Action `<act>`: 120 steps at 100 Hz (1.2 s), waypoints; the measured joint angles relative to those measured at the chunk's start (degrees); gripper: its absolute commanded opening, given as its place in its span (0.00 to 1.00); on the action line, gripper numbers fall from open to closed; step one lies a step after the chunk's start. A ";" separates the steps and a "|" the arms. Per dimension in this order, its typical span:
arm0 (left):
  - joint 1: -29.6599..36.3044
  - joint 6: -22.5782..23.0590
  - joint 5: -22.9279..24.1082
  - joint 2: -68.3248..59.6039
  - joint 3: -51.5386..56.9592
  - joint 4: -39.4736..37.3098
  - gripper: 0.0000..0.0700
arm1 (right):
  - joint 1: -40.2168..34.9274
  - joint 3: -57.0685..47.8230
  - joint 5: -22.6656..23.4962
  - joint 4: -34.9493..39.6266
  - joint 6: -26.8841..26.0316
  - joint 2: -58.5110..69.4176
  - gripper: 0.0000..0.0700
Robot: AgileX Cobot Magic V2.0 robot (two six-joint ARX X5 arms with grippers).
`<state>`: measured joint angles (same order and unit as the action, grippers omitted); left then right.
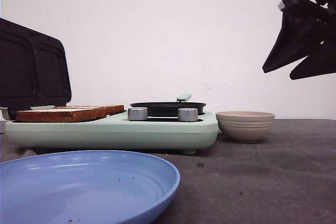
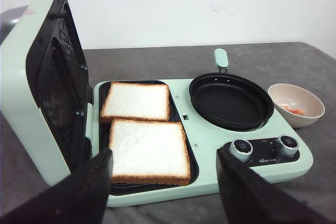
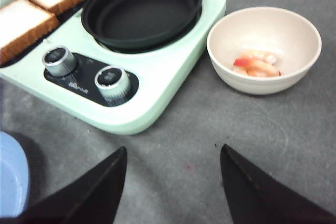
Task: Make breakfast with bread and shrimp
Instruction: 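Raise the right gripper away from the sandwich maker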
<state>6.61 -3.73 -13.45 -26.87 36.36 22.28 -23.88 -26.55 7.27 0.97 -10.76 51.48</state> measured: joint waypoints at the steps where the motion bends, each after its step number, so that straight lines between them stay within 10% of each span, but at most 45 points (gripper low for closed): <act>1: 0.00 -0.20 0.00 0.00 0.00 0.00 0.45 | 0.00 0.00 0.00 -0.13 0.00 0.00 0.50; 43: -4.26 -16.98 2.54 -3.15 0.31 -0.17 0.51 | -0.07 0.00 1.79 -2.08 -0.46 0.00 0.50; 86: -22.43 -37.70 -16.90 -16.92 9.22 -13.81 0.51 | -0.07 0.00 1.77 0.13 -0.63 0.00 0.50; 120: -31.17 -41.77 -18.43 -25.90 14.86 -17.40 0.51 | -0.07 0.00 1.75 1.07 -0.59 0.00 0.50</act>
<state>-24.56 -45.50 -31.88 -52.77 51.22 4.89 -23.94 -26.55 9.02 2.04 -11.35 51.48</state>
